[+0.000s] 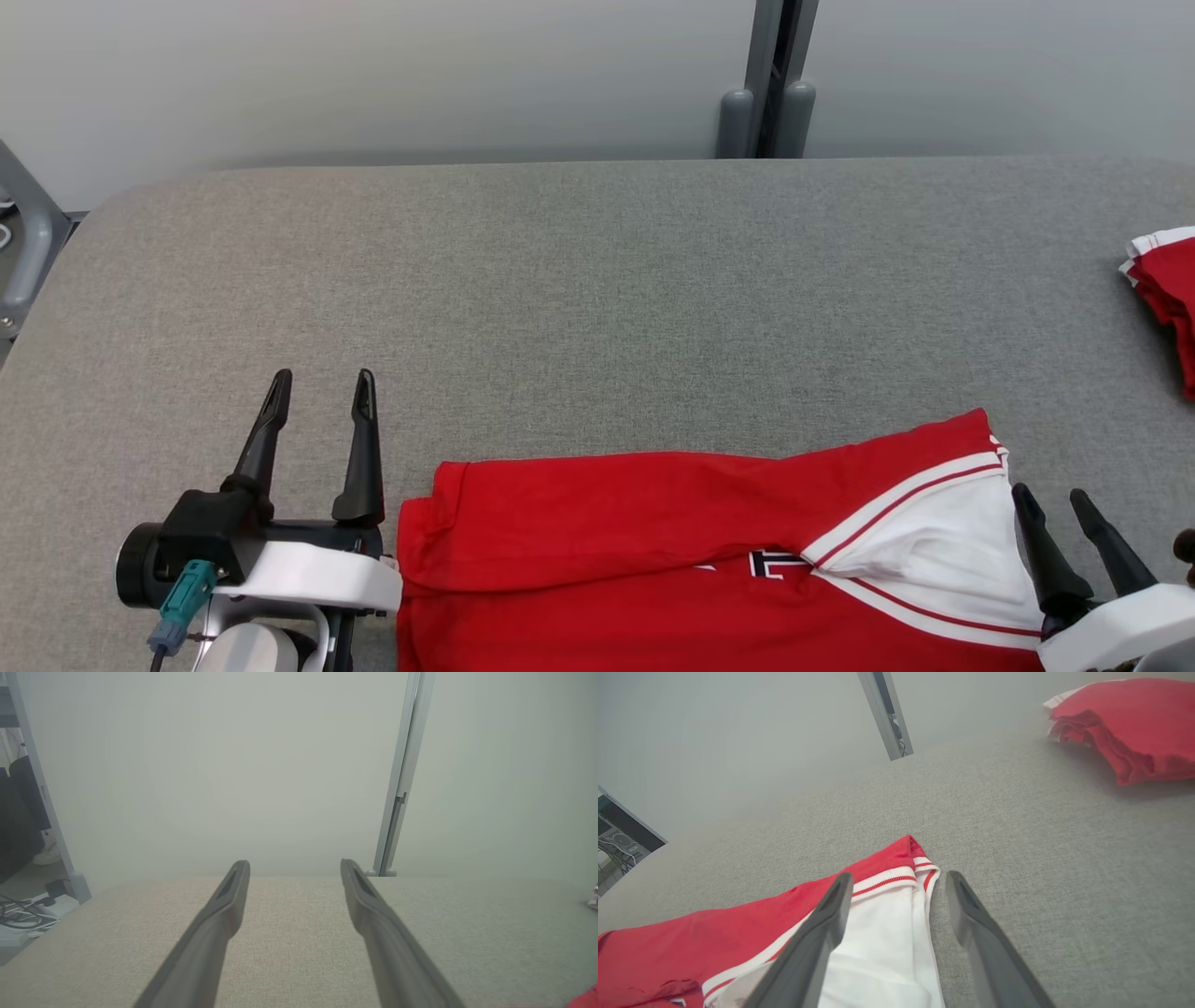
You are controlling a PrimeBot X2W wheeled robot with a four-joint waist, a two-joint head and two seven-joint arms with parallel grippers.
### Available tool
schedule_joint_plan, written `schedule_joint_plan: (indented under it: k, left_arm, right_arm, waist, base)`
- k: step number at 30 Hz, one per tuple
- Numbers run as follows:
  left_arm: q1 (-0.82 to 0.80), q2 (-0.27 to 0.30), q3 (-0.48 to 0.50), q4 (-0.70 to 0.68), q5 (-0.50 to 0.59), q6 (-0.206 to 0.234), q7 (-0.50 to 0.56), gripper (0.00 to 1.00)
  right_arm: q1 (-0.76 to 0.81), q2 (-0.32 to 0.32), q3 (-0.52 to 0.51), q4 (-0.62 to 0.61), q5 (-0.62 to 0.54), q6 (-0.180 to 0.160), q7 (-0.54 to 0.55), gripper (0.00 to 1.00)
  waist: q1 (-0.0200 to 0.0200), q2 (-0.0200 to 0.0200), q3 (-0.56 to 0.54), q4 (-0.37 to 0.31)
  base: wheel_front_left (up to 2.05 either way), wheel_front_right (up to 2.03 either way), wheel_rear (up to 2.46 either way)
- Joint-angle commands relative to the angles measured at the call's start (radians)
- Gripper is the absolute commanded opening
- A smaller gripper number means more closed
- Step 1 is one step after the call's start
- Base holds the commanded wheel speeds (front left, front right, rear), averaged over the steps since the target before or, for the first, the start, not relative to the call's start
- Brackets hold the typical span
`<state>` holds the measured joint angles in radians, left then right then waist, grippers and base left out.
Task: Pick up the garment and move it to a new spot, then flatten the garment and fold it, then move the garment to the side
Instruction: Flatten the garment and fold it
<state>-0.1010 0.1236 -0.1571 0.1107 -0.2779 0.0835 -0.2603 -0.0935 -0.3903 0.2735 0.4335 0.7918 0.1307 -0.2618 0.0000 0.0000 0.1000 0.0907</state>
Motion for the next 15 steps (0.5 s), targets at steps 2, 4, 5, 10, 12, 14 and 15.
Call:
schedule_joint_plan:
  k: [2, 4, 5, 10, 12, 14, 15]
  left_arm:
    - [0.003, -0.012, 0.021, 0.004, 0.021, -0.02, -0.004, 1.0]
    - [0.0, -0.024, 0.033, 0.007, 0.032, -0.035, -0.004, 1.0]
    - [0.0, -0.028, 0.037, 0.01, 0.038, -0.043, -0.004, 1.0]
    - [-0.003, -0.043, 0.057, 0.016, 0.071, -0.075, -0.004, 1.0]
    - [-0.005, -0.047, 0.06, 0.02, 0.089, -0.083, -0.004, 1.0]
    - [-0.007, -0.051, 0.063, 0.023, 0.099, -0.091, -0.005, 1.0]
    - [-0.008, -0.053, 0.065, 0.024, 0.105, -0.094, -0.005, 1.0]
  right_arm:
    - [0.012, 0.016, -0.014, 0.018, -0.012, 0.0, -0.005, 1.0]
    - [0.013, 0.029, -0.02, 0.034, -0.012, 0.0, -0.005, 1.0]
    - [0.012, 0.033, -0.021, 0.046, -0.012, 0.0, -0.005, 1.0]
    - [0.003, 0.06, -0.02, 0.109, 0.004, 0.0, -0.005, 1.0]
    - [-0.003, 0.072, -0.02, 0.138, 0.016, 0.0, -0.005, 1.0]
    - [-0.009, 0.081, -0.014, 0.163, 0.017, 0.0, -0.005, 1.0]
    - [-0.013, 0.086, -0.008, 0.173, 0.019, 0.0, -0.005, 1.0]
  waist:
    - [0.0, 0.0, 0.004, 0.0]
    - [0.0, 0.0, 0.006, 0.001]
    - [0.0, 0.0, 0.007, 0.001]
    - [0.0, 0.0, 0.01, 0.004]
    - [0.0, 0.0, 0.012, 0.007]
    - [0.0, 0.0, 0.014, 0.01]
    - [0.0, 0.0, 0.016, 0.012]
  base:
    - [0.0, 0.0, 0.0]
    - [0.0, 0.0, 0.0]
    - [0.0, 0.0, 0.0]
    - [0.0, 0.0, 0.0]
    - [0.0, 0.0, 0.0]
    - [0.0, 0.0, 0.0]
    - [0.0, 0.0, 0.0]
